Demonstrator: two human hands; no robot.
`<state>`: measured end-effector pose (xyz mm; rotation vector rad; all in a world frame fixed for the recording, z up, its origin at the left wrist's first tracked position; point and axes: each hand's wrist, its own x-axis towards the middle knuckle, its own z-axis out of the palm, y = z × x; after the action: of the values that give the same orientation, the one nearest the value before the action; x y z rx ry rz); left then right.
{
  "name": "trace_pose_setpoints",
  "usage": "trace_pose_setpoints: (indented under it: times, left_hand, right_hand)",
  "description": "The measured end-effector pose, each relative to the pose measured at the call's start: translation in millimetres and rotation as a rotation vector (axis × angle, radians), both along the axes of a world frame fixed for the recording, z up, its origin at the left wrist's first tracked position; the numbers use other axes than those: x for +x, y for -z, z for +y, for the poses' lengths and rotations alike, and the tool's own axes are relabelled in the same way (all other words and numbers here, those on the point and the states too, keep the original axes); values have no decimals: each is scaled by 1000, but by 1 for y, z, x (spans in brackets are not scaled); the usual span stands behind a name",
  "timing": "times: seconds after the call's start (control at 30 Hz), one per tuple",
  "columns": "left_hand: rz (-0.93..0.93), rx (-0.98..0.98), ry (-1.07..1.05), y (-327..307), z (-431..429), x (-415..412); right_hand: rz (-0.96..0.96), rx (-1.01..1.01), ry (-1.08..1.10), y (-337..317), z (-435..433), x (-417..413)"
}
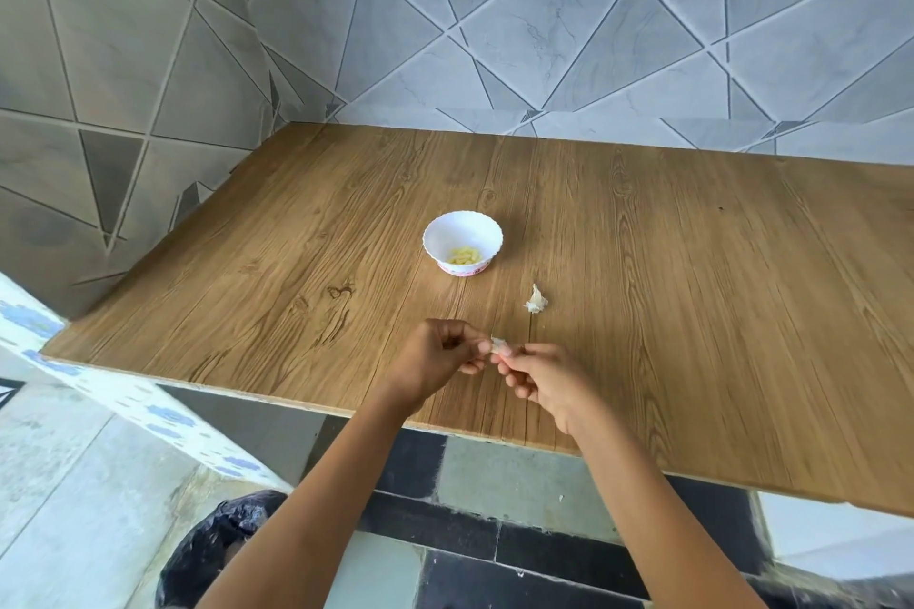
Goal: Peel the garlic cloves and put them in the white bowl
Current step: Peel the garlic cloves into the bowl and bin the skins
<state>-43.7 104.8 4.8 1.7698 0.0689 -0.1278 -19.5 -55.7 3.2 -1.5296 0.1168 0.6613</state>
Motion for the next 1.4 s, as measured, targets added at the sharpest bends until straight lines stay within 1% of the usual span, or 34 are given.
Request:
trace_pose_setpoints:
  times: [0.07, 0.1, 0.17, 0.2, 0.23, 0.27, 0.33, 0.37, 0.4, 0.43, 0.47, 0.53, 0.57, 0.6, 0.63, 0.7, 0.73, 0.77, 0.83, 0.87, 0.9, 0.93, 0.97, 1.03, 1.07, 1.1, 1.13, 1.17, 1.2, 1.27, 1.3, 1.33, 1.4]
  left_hand:
    - [-37, 19, 9, 0, 0, 1]
    - [-48, 21, 11, 0, 1, 2]
    - [-53, 5, 13, 0, 3, 3]
    - [-42, -8, 11, 0, 3, 4]
    - [-26, -6, 3, 1, 3, 4]
    - [-7, 14, -14, 1, 2, 5]
    - [35, 102, -58, 2, 1, 8]
    - [50, 142, -68, 3, 0, 9]
    - [57, 172, -70, 3, -1, 10]
    - [62, 191, -69, 4, -2, 11]
    - [69, 202, -72, 5, -3, 12]
    - [93, 192, -94, 7, -6, 12]
    - [111, 179, -115, 7, -7, 13]
    - [129, 165, -137, 8, -8, 13]
    - [142, 150, -150, 8, -8, 13]
    - [151, 85, -132, 6, -6, 13]
    - [150, 38, -96, 4, -4, 13]
    - [144, -8, -53, 2, -2, 13]
    - [129, -87, 13, 1, 2, 12]
    - [126, -103, 28, 0, 3, 11]
    - [124, -93, 30, 0, 3, 11]
    - [118, -48, 17, 0, 3, 12]
    - [106, 30, -13, 1, 2, 14]
    - [83, 185, -86, 3, -2, 16]
    - [79, 227, -114, 4, -3, 17]
    - [82, 245, -132, 5, -4, 16]
    - [89, 253, -140, 5, -5, 16]
    - [98, 256, -140, 5, -5, 15]
    - [108, 252, -134, 5, -4, 15]
    - [133, 171, -106, 3, -3, 14]
    - [156, 99, -85, 1, -2, 13]
    - [181, 30, -66, -1, -2, 13]
    - [219, -44, -46, -3, -1, 15]
  right_hand:
    - [118, 89, 14, -3, 0, 1]
    - [142, 119, 25, -3, -1, 1]
    - [96, 112, 40, -3, -1, 0]
    - [15, 71, 51, -2, -1, -1]
    - [-111, 5, 65, 2, 0, -2]
    - [-286, -98, 76, 6, 1, -2]
    - [-770, -391, 73, 20, 1, -1]
    - [-989, -506, 60, 28, 1, 0]
    - [-1146, -604, 52, 35, 2, 1]
    - [-1248, -688, 53, 38, 4, 0]
    - [-1303, -758, 55, 39, 6, -1]
    - [-1334, -840, 60, 40, 9, -3]
    - [-1289, -856, 62, 41, 11, -4]
    - [-1171, -827, 63, 40, 12, -6]
    - [-982, -734, 74, 36, 13, -6]
    - [-478, -446, 50, 20, 10, -2]
    - [-257, -298, 34, 11, 7, 1]
    - [-97, -189, 17, 5, 4, 4]
    - [69, -24, -4, -2, -4, 11]
    - [108, 17, -6, -4, -6, 12]
    - [90, 11, -6, -4, -6, 13]
    - [-17, -66, -10, 0, -5, 11]
    - [-211, -208, -8, 7, -3, 10]
    - [-730, -542, 44, 23, 2, 7]
    - [-920, -638, 63, 29, 4, 6]
    - [-1023, -699, 80, 35, 5, 5]
    - [-1041, -721, 96, 39, 6, 3]
    - [-964, -683, 98, 38, 8, 1]
    - [-796, -570, 115, 32, 9, 0]
    - [-331, -233, 121, 17, 7, 0]
    - [-163, -108, 112, 10, 4, 1]
    - [-72, -50, 99, 7, 2, 3]
    - [-20, -13, 97, 5, -2, 5]
